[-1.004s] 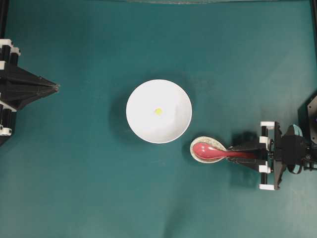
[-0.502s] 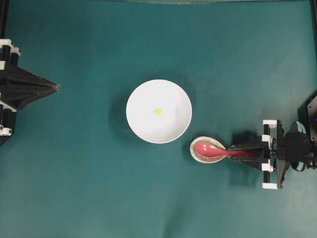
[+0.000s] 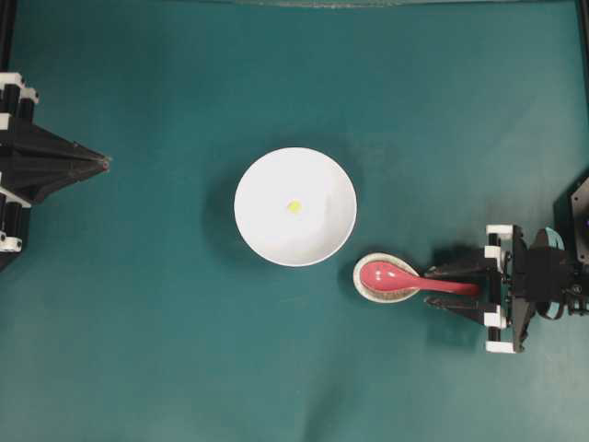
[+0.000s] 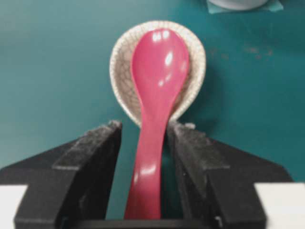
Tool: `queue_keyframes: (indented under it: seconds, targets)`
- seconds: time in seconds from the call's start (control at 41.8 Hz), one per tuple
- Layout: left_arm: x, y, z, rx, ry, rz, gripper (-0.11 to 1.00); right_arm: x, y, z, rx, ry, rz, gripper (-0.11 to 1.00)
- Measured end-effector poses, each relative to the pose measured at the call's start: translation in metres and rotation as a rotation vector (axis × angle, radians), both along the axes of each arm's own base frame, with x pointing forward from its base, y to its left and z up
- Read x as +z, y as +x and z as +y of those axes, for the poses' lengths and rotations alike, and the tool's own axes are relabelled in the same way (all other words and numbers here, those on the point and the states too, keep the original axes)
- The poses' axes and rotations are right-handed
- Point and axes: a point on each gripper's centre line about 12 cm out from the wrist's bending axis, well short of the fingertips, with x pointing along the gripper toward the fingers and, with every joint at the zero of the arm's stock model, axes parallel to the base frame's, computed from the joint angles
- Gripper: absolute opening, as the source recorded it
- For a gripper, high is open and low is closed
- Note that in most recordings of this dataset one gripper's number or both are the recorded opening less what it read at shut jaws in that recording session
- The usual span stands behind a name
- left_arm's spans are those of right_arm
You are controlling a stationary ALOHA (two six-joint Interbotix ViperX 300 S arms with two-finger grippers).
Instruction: Scoop the yellow hexagonal prism block from the bowl with a spoon using the right arm.
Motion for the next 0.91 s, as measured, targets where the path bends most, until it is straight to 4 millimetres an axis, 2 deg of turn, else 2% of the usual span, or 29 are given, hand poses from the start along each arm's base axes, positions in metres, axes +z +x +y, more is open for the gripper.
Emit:
queue_keyframes:
  seconds: [0.55, 0.67, 0.813, 0.909]
  targets:
    - [0.0004, 0.0002, 0.0003, 0.001, 0.000, -0.005, 0.00, -0.0020, 0.0004, -0.0023, -0.034, 0.009, 0.019, 0.48]
    - [0.0004, 0.0002, 0.0003, 0.002, -0.002, -0.005, 0.00, -0.0019, 0.0004, -0.0025, -0.036, 0.009, 0.017, 0.42]
    - [0.0007, -0.0001, 0.0000, 0.000, 0.000, -0.006, 0.00, -0.0017, 0.0004, -0.0021, -0.033, 0.008, 0.016, 0.25]
    - [0.0007, -0.0001, 0.0003, 0.002, -0.002, -0.006, 0.00, -0.0015, 0.0002, -0.0029, -0.036, 0.007, 0.014, 0.24]
